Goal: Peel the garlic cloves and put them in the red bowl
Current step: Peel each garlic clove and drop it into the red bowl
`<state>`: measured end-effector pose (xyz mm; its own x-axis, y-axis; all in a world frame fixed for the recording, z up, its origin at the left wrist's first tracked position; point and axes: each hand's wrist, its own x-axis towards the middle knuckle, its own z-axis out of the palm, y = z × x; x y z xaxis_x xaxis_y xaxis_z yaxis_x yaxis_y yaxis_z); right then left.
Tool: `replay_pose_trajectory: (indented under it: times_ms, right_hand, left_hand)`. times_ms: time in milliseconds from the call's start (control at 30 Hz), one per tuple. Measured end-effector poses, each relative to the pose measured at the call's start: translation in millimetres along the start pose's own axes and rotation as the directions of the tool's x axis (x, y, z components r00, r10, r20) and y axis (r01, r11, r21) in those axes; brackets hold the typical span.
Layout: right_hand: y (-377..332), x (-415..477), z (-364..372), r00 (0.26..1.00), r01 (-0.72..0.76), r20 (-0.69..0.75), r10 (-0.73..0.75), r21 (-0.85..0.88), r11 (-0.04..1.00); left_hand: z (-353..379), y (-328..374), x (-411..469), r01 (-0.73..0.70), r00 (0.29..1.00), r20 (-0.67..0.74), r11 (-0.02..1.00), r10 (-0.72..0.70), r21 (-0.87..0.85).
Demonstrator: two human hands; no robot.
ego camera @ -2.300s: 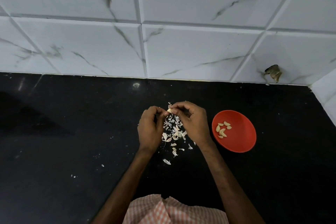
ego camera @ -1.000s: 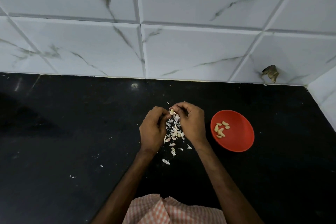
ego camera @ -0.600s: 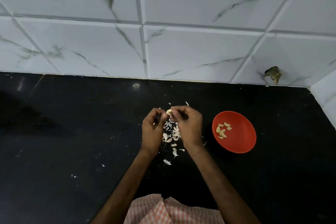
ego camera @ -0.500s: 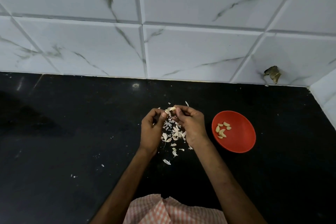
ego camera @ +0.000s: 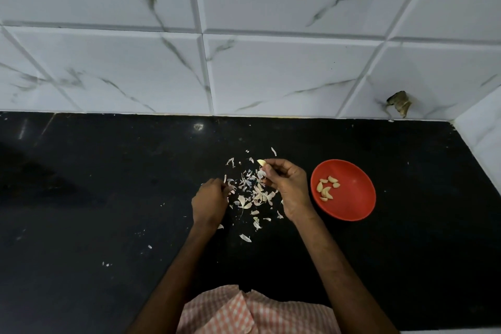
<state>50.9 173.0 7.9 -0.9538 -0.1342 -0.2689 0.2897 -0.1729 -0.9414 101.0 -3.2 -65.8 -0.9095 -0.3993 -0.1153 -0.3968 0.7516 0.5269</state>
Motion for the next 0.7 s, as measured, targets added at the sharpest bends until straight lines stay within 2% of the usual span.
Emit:
replay_pose_trajectory:
  times_ms: [200, 367, 500, 600, 700]
  right_hand:
    - [5, 8, -51, 0.985, 0.115, -0.096, -0.146, -0.276, 0.954]
    - [25, 14, -110, 0.943, 0.026, -0.287, -0.170, -0.446, 0.895]
    - [39, 17, -142, 0.928, -0.069, -0.329, -0.172, -0.607, 0.792]
    - [46, 22, -151, 0.945, -0.121, -0.294, -0.140, -0.717, 0.687]
    - [44, 23, -148, 0.971, -0.146, -0.223, -0.081, -0.831, 0.537]
  left_hand:
    - [6, -3, 4, -0.019, 0.999, 0.034, 0.999, 0.020, -0.033]
    - [22, 4, 2, -0.110, 0.993, 0.053, 0.994, 0.110, -0.004]
    - [39, 17, -5, -0.187, 0.976, 0.117, 0.982, 0.182, 0.033]
    - [50, 19, -10, -0.168, 0.963, 0.222, 0.984, 0.151, 0.060]
    - [55, 16, -12, -0.132, 0.969, 0.213, 0.991, 0.122, 0.033]
